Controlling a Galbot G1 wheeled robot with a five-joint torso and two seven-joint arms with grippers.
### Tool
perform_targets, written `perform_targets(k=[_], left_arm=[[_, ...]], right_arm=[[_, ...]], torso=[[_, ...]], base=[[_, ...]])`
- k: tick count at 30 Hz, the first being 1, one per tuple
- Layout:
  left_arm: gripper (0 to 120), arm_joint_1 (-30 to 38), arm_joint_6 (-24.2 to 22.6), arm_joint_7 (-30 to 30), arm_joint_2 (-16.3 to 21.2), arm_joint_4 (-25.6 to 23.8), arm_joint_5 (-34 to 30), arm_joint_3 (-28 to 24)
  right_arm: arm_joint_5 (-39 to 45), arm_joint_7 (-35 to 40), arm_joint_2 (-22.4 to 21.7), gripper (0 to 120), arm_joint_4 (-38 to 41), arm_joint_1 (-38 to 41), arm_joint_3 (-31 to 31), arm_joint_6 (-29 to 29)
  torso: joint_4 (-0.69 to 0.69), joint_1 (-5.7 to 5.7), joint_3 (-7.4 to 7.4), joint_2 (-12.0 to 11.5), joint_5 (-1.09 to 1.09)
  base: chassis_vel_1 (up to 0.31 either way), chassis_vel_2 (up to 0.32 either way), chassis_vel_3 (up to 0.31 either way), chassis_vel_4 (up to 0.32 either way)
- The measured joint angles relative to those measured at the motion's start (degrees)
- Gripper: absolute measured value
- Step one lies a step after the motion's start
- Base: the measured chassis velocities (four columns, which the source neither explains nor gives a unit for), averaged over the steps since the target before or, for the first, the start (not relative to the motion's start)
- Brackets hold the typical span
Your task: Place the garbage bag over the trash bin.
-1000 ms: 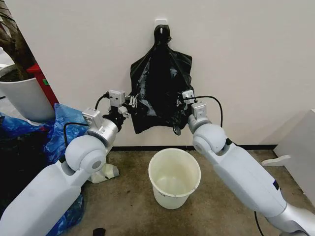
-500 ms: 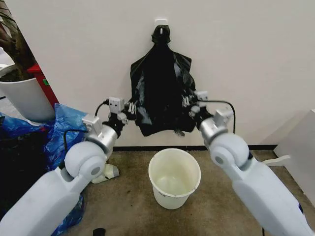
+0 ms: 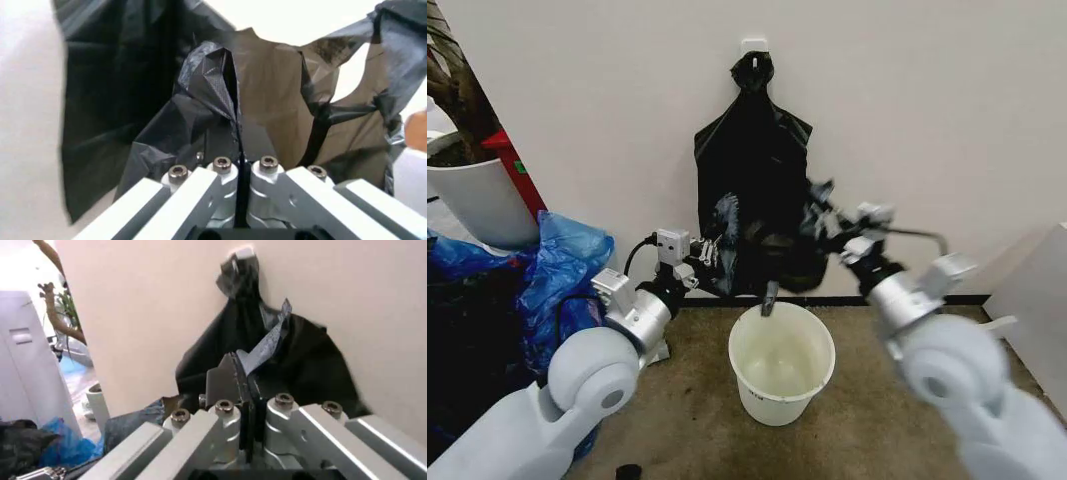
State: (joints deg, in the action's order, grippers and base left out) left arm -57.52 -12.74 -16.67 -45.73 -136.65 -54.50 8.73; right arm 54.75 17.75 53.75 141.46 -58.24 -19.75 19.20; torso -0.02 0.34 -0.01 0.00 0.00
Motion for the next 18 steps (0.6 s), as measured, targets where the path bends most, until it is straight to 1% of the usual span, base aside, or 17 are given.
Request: perform_targets(k=[3,6,8,11,14,16,18], left_arm=[[0,0.0,0.6,0.5,0.1,-0.9,-1.6,0.1],[0,-0.2,1.8,2.7,0.1,-2.2,-3.9,0.1],[0,-0.2,1.9,2.9,0.1,-2.4,-4.4,0.2],[0,-1.6,2.4,3.2,0.5,-4.4,-7.9,1.0],[0,-2.4,2.6,3.5,0.8,-5.4,-9.0,1.9],[0,-2.4,2.7,3.5,0.9,-5.6,-9.2,2.1],[0,-1.4,2.8,4.1,1.7,-6.1,-11.3,2.7]], right_arm=[[1.6,1.6,-0.7,0,1.7,-0.4,-0.6,0.3],[3.0,3.7,-1.4,0,2.3,-0.8,-1.2,0.7],[3.1,3.9,-1.5,0,2.3,-0.8,-1.3,0.8],[5.1,5.5,-2.0,0,2.3,-1.3,-2.1,1.1],[6.8,6.6,-2.6,0,2.2,-1.3,-2.4,1.3],[6.9,6.7,-2.7,0,2.2,-1.3,-2.4,1.3],[7.7,6.9,-3.5,0,2.1,0.2,-3.5,1.3]], torso=[[-0.01,0.0,0.0,0.0,0.0],[0.0,0.01,0.01,0.0,0.0],[0.0,0.01,0.01,0.0,0.0],[0.01,0.01,0.0,0.0,0.01],[0.0,0.01,0.01,0.0,0.0],[0.0,0.01,0.01,0.0,0.01],[0.02,0.01,0.01,0.0,0.01]], base=[[0.0,0.0,0.0,0.0],[0.0,0.0,0.0,0.0],[0.0,0.0,0.0,0.0],[0.0,0.0,0.0,0.0],[0.0,0.0,0.0,0.0],[0.0,0.0,0.0,0.0],[0.0,0.0,0.0,0.0]])
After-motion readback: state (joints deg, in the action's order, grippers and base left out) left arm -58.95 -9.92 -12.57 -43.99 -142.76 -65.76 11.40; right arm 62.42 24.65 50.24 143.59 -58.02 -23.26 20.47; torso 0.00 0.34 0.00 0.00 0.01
